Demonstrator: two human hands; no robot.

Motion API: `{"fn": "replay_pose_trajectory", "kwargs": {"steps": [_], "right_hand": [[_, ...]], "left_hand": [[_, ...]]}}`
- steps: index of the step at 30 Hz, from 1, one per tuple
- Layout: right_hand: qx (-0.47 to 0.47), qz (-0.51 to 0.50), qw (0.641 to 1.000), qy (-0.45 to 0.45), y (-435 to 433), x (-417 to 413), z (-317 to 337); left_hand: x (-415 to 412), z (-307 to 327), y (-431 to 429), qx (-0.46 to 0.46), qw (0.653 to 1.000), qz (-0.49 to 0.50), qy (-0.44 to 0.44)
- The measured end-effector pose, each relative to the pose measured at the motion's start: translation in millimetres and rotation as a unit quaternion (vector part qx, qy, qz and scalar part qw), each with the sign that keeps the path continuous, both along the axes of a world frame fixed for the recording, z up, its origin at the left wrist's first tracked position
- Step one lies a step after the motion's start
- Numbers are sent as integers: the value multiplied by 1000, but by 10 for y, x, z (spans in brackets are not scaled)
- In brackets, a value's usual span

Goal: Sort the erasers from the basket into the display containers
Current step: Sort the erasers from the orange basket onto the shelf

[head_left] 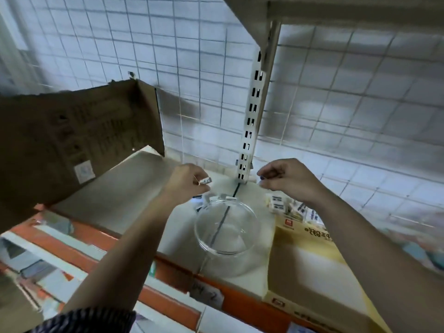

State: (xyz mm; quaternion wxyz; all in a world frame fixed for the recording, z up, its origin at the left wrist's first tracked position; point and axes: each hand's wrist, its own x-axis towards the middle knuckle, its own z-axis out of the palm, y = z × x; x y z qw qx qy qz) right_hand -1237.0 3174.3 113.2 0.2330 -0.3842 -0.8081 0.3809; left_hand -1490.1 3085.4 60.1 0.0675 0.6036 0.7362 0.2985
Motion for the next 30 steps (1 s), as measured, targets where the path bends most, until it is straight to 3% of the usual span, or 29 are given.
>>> {"fn": "replay_pose_trajectory", "kwargs": {"steps": [11, 22, 30], "right_hand": [[27, 52, 994, -96, 227, -810, -385], [-12, 98, 990, -103, 203, -1180, -518], [2, 16, 1000, -13, 261, -499, -51]], "left_hand": [[-214, -286, 73, 35, 997, 0, -64], [-238, -234, -113, 111, 989, 43, -89], [198, 384, 88, 163, 983, -50, -63]]}}
